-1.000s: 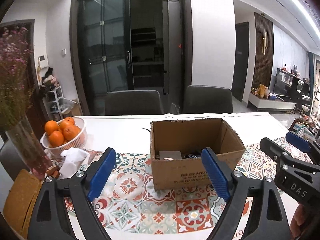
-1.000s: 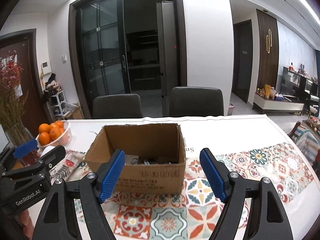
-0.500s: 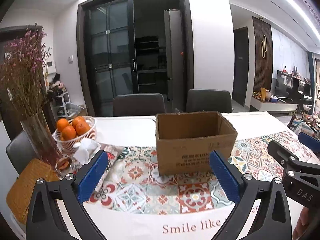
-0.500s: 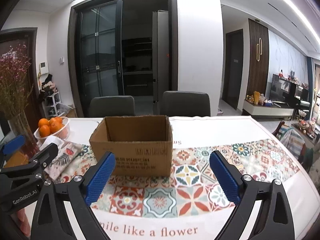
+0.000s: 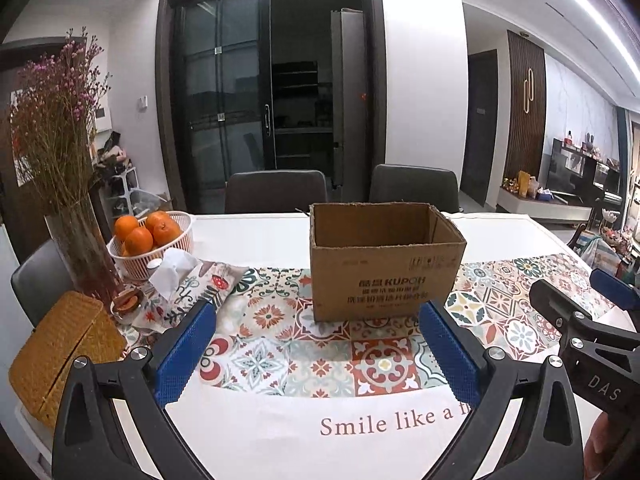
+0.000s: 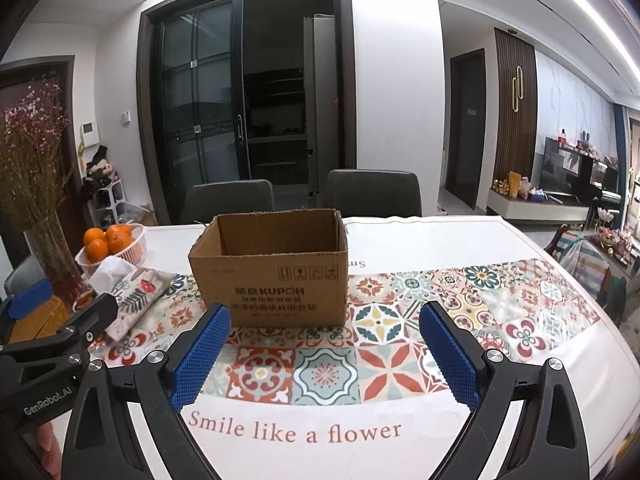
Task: Organize rigid objects
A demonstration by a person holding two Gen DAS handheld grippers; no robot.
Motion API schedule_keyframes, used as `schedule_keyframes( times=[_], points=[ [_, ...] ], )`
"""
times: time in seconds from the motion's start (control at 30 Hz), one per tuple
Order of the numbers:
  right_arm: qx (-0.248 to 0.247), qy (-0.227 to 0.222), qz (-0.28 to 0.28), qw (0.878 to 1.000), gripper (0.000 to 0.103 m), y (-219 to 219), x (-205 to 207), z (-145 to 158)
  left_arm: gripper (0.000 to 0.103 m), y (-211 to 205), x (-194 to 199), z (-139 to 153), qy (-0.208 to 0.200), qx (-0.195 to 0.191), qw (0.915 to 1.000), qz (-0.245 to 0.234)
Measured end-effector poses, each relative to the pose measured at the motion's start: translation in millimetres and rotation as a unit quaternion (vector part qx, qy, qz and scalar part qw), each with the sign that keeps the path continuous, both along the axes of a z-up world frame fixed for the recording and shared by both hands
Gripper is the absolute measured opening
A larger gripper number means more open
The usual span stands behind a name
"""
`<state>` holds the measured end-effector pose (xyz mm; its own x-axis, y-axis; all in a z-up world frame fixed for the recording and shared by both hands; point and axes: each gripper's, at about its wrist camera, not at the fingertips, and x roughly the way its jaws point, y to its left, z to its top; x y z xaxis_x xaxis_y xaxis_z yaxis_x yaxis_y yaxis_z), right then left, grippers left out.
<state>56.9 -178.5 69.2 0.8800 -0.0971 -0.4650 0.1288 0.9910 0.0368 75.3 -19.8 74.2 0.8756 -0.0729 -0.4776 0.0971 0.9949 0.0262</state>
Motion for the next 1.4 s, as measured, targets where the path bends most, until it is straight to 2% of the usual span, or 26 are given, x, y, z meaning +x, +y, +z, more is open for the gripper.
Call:
schedule_keyframes(
  times=[1.4],
  points=[
    [0.001, 0.002, 0.002, 1.000, 0.096, 4.3, -5.5, -4.7, 0.103, 0.5, -0.3, -7.1, 0.005, 0.005, 1.0000, 0.004]
  ],
)
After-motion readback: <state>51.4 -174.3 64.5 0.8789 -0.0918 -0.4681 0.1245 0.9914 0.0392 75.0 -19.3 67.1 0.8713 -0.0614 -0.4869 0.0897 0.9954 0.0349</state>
